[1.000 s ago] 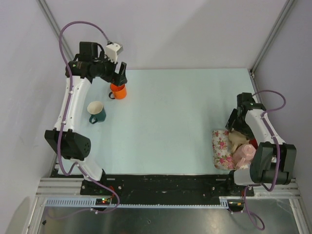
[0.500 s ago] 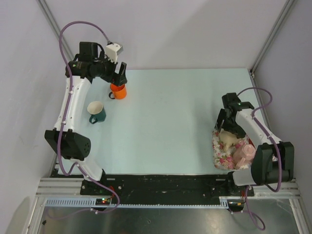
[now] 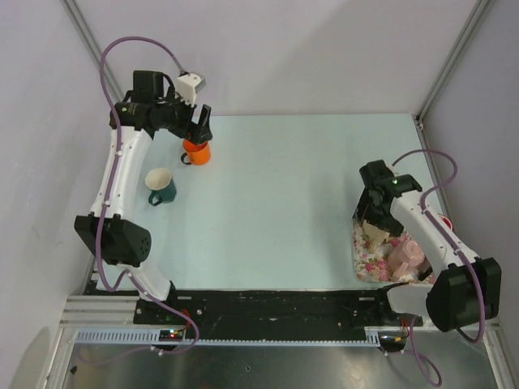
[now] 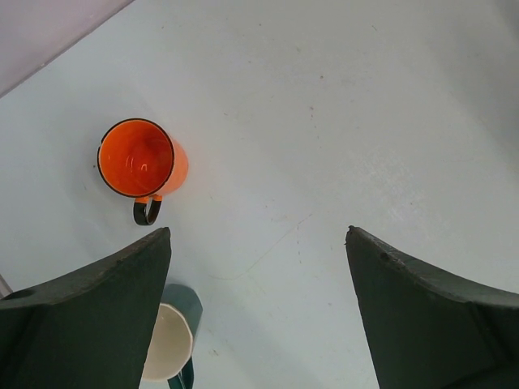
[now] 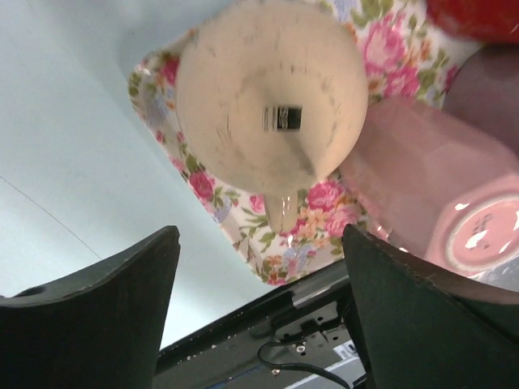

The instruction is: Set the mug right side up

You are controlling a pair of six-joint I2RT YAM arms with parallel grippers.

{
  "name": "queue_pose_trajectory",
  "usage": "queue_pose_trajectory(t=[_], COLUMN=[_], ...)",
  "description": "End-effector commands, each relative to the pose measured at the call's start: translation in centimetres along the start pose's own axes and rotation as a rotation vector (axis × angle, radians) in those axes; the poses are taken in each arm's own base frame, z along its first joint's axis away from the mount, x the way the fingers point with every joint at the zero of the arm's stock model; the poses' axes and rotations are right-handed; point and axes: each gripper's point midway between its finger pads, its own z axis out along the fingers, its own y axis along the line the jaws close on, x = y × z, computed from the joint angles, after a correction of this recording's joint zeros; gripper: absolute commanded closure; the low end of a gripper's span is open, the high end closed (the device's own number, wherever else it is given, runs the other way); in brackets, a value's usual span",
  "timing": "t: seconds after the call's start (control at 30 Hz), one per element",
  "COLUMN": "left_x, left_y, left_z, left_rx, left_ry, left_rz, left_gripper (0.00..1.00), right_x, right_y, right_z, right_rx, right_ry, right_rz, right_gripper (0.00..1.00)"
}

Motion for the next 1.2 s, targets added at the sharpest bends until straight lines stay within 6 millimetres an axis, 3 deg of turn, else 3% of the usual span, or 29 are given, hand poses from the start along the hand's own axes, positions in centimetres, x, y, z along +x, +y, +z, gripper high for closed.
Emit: queue_pose_trajectory(t=[0.0, 0.13, 0.33, 0.47, 0.53, 0.7, 0.77, 0.87, 0.97, 1.17], left_x=[-1.3, -1.4, -1.7, -1.7, -1.7, -1.5, -1.5, -1.5, -2.2, -5.5], left_y=[-0.8, -1.0, -1.2, -1.2, -1.1, -1.2, -1.4, -2.3, -3.8, -9.2], left_z=[-1.6, -1.7, -2.1, -2.3, -2.4, -2.7, -2.7, -3.0, -3.8, -7.3], left_rx=[0.013, 0.019, 0.024, 0.014, 0.008, 0.002, 0.013, 0.047, 0.102, 0.351], left_ry=[-0.056, -0.062, -0.075, -0.075, -0.074, -0.074, -0.077, -0.086, -0.114, -0.224], left_rz=[0.047, 0.051, 0.057, 0.061, 0.062, 0.061, 0.049, 0.014, -0.021, -0.125], left_gripper=[0.08, 0.08, 0.08, 0.08, 0.07, 0.07, 0.07, 0.07, 0.05, 0.01], right_x=[3.4, 4.6, 4.2, 4.1, 4.1, 3.7, 3.5, 2.6, 0.7, -4.2], right_y=[-0.4, -0.6, 0.3, 1.3, 1.3, 0.8, 1.1, 1.8, 3.0, 7.4], right_z=[0.7, 2.7, 5.2, 6.4, 6.7, 6.6, 5.9, 3.4, -1.0, -15.1], right_rx=[0.026, 0.043, 0.059, 0.033, 0.035, 0.041, 0.006, -0.073, -0.181, -0.661], right_ry=[0.052, 0.066, 0.052, 0.042, 0.036, 0.003, -0.010, -0.050, -0.160, -0.447], right_rz=[0.109, 0.136, 0.097, 0.077, 0.074, 0.069, 0.072, 0.077, 0.058, 0.110], right_gripper=[0.21, 0.29, 0.34, 0.45, 0.53, 0.93, 0.98, 1.00, 1.00, 1.00])
